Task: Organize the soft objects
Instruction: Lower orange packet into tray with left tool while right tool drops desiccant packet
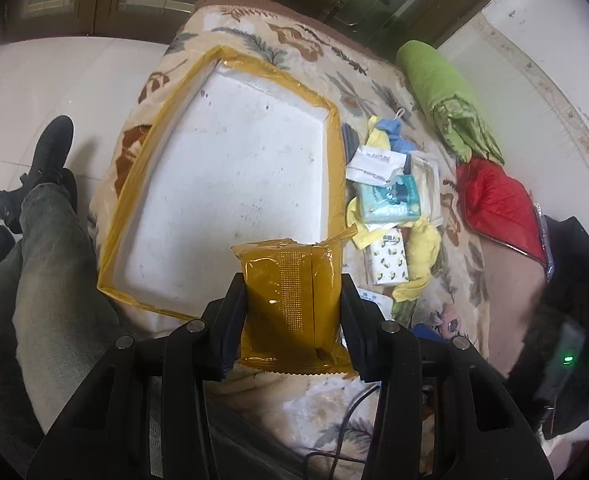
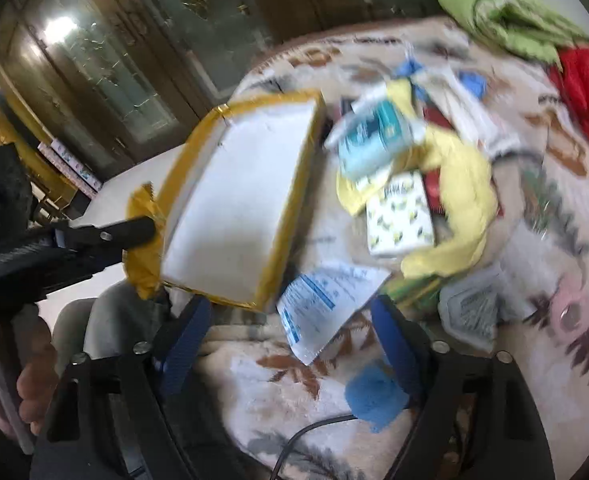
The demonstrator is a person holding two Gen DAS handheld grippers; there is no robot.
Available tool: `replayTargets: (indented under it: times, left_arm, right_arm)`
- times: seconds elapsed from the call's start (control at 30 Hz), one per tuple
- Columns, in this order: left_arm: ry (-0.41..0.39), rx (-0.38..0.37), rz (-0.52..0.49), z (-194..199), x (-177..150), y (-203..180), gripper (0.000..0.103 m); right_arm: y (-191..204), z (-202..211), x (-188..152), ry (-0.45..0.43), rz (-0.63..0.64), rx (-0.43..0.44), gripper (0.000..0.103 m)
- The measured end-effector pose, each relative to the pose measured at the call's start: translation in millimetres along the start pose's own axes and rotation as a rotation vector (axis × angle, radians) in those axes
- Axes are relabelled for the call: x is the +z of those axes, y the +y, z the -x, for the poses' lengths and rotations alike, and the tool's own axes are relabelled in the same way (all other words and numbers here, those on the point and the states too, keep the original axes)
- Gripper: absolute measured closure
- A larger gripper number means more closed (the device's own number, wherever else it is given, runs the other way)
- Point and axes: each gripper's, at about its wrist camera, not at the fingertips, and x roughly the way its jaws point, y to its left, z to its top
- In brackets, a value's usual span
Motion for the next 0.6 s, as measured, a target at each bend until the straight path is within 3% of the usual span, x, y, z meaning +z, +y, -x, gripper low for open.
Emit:
replayTargets:
  times: [0.03, 0.1, 0.3, 0.53, 0.6]
  left_arm:
    - [0.006, -0.001, 0.003, -2.9, 0.1, 1.9, 0.059]
    - [0.014, 0.001, 0.01, -7.6, 0.8, 5.9, 0.059]
    - [0.033, -0.01, 0.028, -17.1, 2.9, 14.5, 0.059]
    - [0.041, -0.019, 0.031, -18.4, 9.5, 15.3, 0.059]
    - [0.041, -0.013, 0.026, -17.5, 10.5, 14.4, 0.059]
  right_arm:
    - [-0.8, -9.1, -1.4, 0.026, -0.001, -0.009, 0.038]
    - [-6.3, -23.5, -1.7, 0.062, -0.032, -0.032, 0.044]
    - [-28.9, -58.5, 9.7, 0.112, -0.154, -0.035, 0.044]
    - [-10.9, -51.6, 7.3, 0.073, -0.084, -0.088, 0.071]
    - [-5.6, -38.5, 5.7, 0.038, -0.064, -0.1, 0.071]
